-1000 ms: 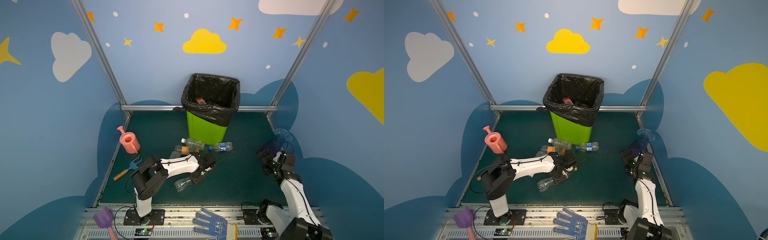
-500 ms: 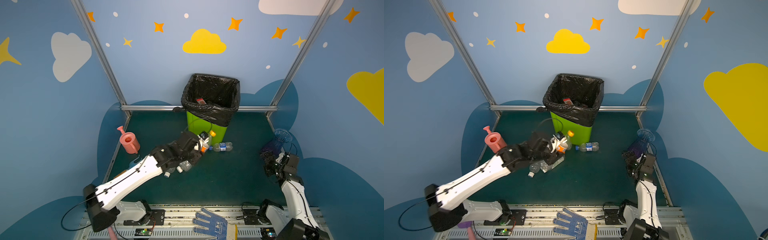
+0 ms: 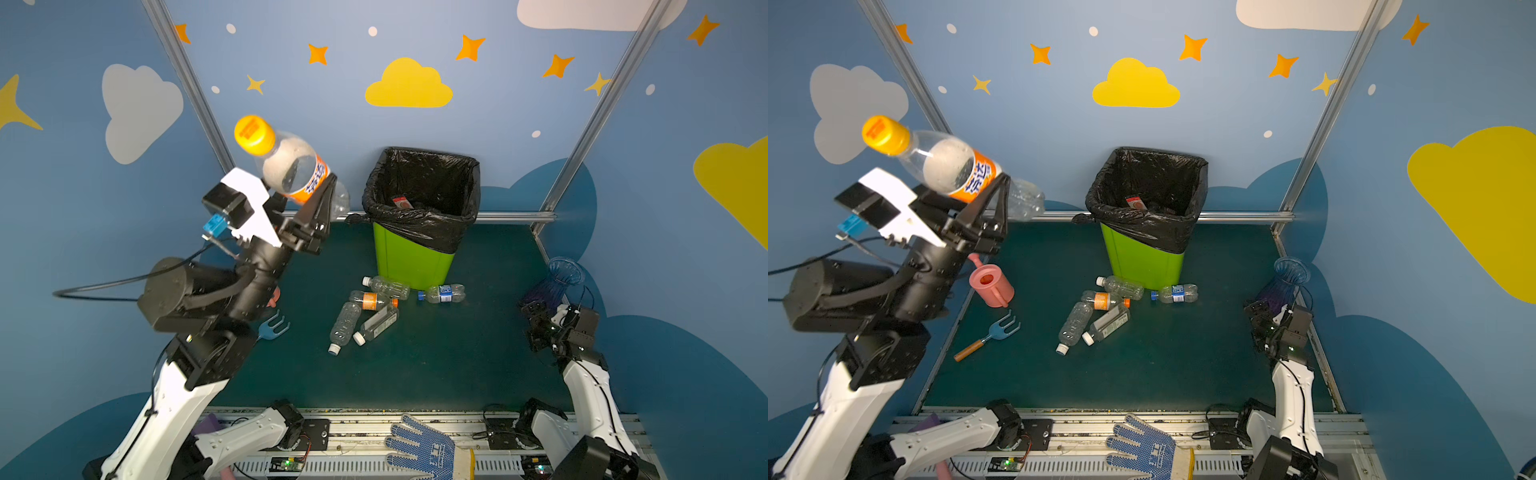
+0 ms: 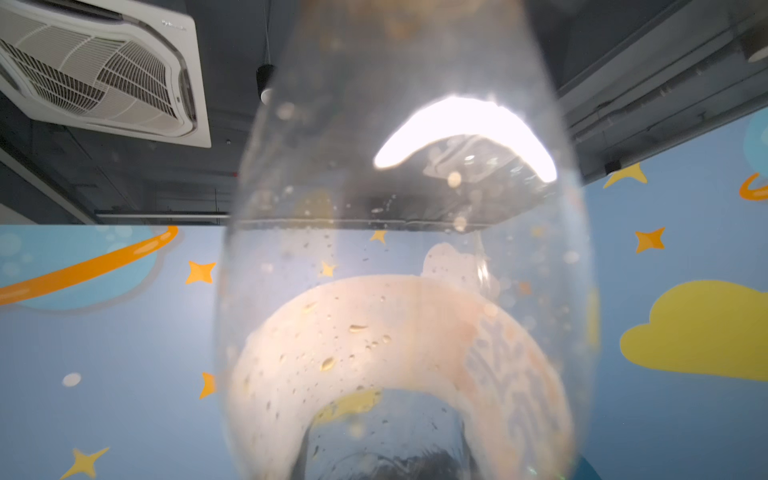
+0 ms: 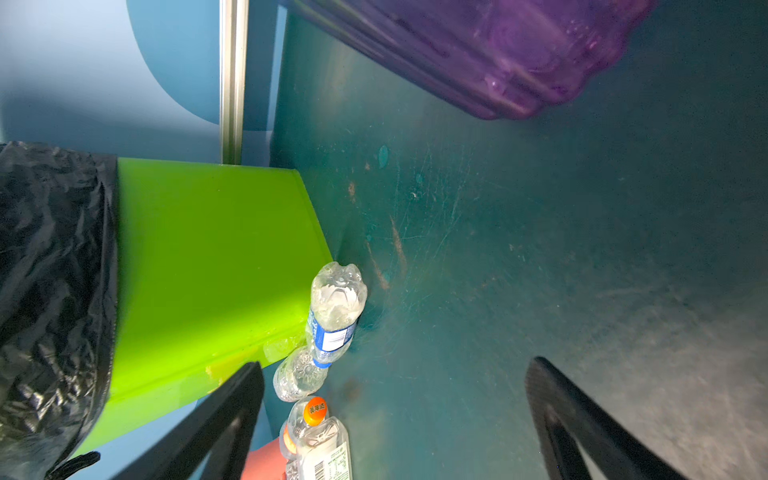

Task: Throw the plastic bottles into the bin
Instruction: 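Lift the yellow-capped bottle with the left gripper and open it over the bin, then lower the left gripper back to the pile while the right reaches a blue-labelled bottle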

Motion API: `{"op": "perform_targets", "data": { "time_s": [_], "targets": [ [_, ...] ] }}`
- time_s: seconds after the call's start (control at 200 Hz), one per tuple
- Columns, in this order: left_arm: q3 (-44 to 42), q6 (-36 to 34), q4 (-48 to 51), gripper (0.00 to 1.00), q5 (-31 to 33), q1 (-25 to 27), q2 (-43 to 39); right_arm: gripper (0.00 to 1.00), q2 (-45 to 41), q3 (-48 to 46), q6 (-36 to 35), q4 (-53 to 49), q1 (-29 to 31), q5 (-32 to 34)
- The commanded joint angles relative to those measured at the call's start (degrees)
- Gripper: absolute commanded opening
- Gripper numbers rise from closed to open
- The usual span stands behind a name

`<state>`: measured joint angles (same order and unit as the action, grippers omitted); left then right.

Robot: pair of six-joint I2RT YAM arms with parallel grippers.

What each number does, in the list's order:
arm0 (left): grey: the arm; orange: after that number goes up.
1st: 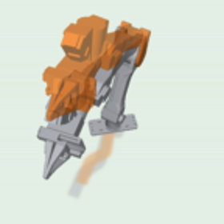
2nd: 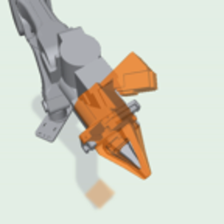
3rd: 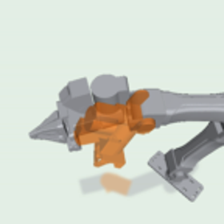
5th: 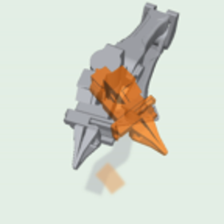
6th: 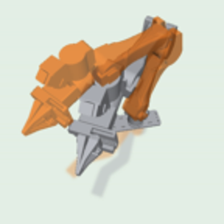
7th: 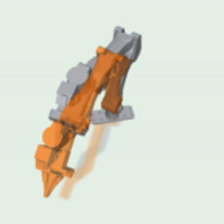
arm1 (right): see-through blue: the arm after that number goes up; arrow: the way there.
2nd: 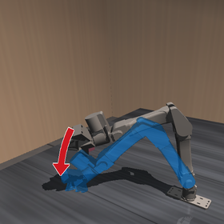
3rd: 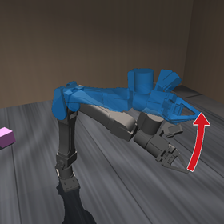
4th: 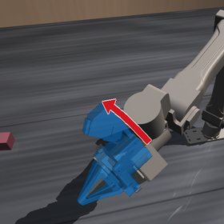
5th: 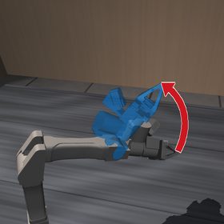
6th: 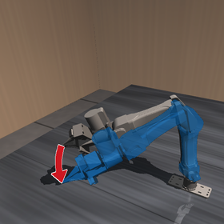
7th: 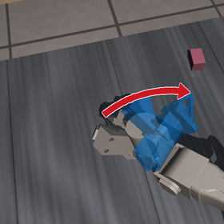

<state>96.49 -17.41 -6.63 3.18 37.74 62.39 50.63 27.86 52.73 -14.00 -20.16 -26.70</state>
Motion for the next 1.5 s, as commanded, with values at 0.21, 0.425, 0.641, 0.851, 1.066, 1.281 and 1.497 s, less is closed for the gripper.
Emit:
{"op": "perform_targets", "data": {
  "time_s": [0.21,0.425,0.641,0.851,1.066,1.281,1.497],
  "targets": [
    [47.7,22.5,25.2,0.88,-14.4,-7.8,47.0,0.97,-1.0,1.2,0.9,1.6,-0.2,-3.8],
    [57.1,19.5,14.2,1.00,-13.3,-6.1,47.2,0.97,-1.3,0.0,1.1,2.0,-0.3,-4.4],
    [50.2,15.9,18.2,1.00,-12.6,-5.8,40.5,0.97,-0.9,-2.6,4.0,4.6,0.0,-5.6],
    [20.4,14.4,4.6,1.00,-8.0,-5.9,25.2,0.97,1.5,-2.3,5.6,6.6,1.9,-6.8],
    [-0.1,14.3,1.3,1.00,-1.1,-8.0,12.4,0.97,5.1,-2.1,8.9,10.0,7.9,-3.2],
    [-21.5,16.6,0.2,1.00,5.5,-10.3,-0.1,0.97,14.2,1.1,12.3,13.9,16.4,0.6],
    [-36.8,21.5,7.5,1.00,9.1,-12.6,-8.3,0.97,25.6,8.9,16.4,13.7,24.6,3.8]
  ]
}}
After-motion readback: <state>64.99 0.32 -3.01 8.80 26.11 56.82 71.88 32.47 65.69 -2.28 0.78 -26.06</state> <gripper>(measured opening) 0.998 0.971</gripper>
